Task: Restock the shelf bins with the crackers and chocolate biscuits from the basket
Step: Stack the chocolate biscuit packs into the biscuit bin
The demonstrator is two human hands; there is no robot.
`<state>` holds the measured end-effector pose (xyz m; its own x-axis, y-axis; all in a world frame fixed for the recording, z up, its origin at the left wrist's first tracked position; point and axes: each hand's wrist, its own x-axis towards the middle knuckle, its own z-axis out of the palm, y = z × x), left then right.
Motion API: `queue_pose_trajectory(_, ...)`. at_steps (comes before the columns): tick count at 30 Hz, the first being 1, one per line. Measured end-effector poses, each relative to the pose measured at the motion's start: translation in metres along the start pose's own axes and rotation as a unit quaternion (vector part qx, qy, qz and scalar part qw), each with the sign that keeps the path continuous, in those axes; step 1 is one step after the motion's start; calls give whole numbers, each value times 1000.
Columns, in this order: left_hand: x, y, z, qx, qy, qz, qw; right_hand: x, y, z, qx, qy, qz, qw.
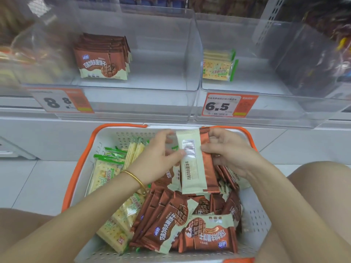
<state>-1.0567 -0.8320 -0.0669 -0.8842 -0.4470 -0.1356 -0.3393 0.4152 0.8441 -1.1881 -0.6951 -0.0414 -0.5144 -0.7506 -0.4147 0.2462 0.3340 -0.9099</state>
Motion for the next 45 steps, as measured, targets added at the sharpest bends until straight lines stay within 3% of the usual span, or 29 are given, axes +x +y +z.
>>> queue_pose_trajectory(3, -10, 3, -17, 112, 45, 85, 989, 6, -10, 23, 25, 42, 4, 999)
queue_pose_trajectory(6, -25, 13, -30, 218, -60, 125, 966, 13, -15, 46, 92, 79, 9, 993)
queue_pose_trajectory(9, -31, 11, -39, 314, -77, 171, 931, 18, -14, 61, 181, 57, 44, 981)
queue_pose_trajectory(11, -30, 10, -50, 299, -50, 192, 934, 16, -15, 65, 209, 25, 80, 974)
queue_pose_trajectory(14, -28, 15, -79, 181, -15, 121, 976, 12, -17, 64, 86, 38, 107, 990)
queue_pose_trajectory(17, -27, 15, -115, -65, 21, 35, 997, 4, -28, 65, -78, 41, 10, 996)
queue_pose_trajectory(21, -28, 16, -145, -252, 27, 24, 967, -1, -67, 77, -55, -80, -127, 987)
queue_pose_trajectory(24, -23, 29, -167, -373, 51, 31, 926, 11, -108, 90, -66, -81, -184, 977)
queue_pose_trajectory(26, -15, 36, -182, -426, 127, 28, 895, 28, -135, 97, -57, -80, -185, 978)
queue_pose_trajectory(28, -4, 32, -195, -346, 272, 55, 896, 53, -158, 105, -52, -45, -172, 983)
queue_pose_trajectory(30, 6, 16, -202, -90, 422, 102, 896, 82, -173, 116, -61, 6, -164, 985)
queue_pose_trajectory(31, 11, 5, -204, 43, 442, 125, 887, 98, -176, 123, -80, 21, -162, 983)
queue_pose_trajectory(33, 20, -14, -204, 226, 395, 125, 882, 133, -174, 136, -146, 30, -143, 978)
queue_pose_trajectory(35, 25, -23, -200, 312, 338, 74, 885, 166, -164, 150, -209, 38, -116, 970)
queue_pose_trajectory(40, 26, -34, -196, 378, 283, 49, 880, 227, -144, 169, -277, 74, -141, 948)
queue_pose_trajectory(45, 25, -37, -202, 384, 283, 39, 878, 242, -139, 171, -456, 181, -139, 860)
